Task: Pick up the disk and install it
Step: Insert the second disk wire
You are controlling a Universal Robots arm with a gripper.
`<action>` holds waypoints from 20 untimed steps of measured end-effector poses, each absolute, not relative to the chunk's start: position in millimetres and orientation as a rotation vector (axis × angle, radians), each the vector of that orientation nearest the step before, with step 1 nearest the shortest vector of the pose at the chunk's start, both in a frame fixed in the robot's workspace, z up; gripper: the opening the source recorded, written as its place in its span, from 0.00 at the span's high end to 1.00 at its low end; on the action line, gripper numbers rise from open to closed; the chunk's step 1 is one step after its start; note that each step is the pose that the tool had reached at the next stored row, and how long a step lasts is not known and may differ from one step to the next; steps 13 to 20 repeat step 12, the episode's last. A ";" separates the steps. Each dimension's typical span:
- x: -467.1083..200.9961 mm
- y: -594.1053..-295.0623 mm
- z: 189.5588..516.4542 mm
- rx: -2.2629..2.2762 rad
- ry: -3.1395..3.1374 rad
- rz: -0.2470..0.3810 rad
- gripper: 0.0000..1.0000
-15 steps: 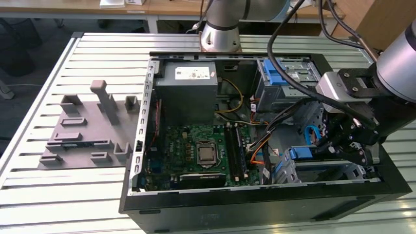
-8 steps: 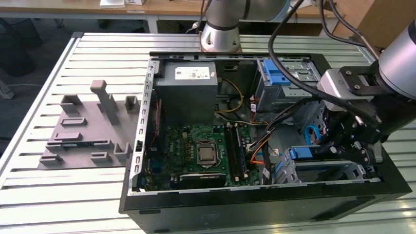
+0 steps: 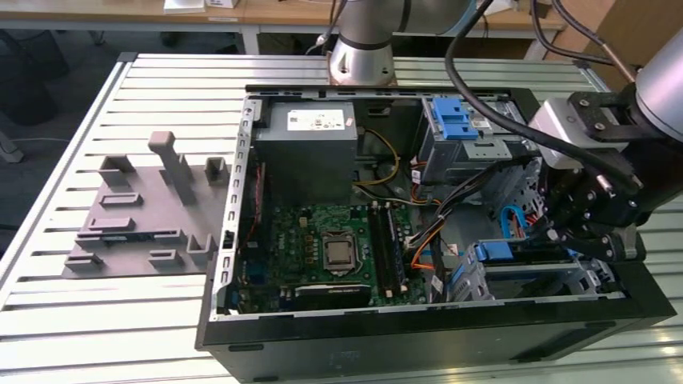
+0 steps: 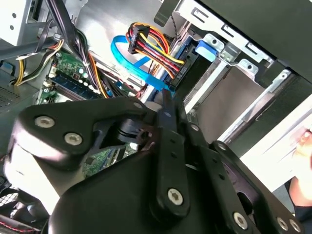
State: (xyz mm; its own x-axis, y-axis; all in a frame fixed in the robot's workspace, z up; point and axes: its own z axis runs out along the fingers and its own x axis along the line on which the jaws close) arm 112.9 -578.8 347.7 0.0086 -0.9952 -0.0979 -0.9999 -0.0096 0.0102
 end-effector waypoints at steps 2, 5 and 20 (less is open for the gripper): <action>112.9 -578.8 347.9 -2.186 2.166 0.119 0.89; 113.0 -578.8 348.2 -2.186 2.166 0.118 0.89; 112.9 -578.8 348.3 -2.186 2.166 0.118 0.89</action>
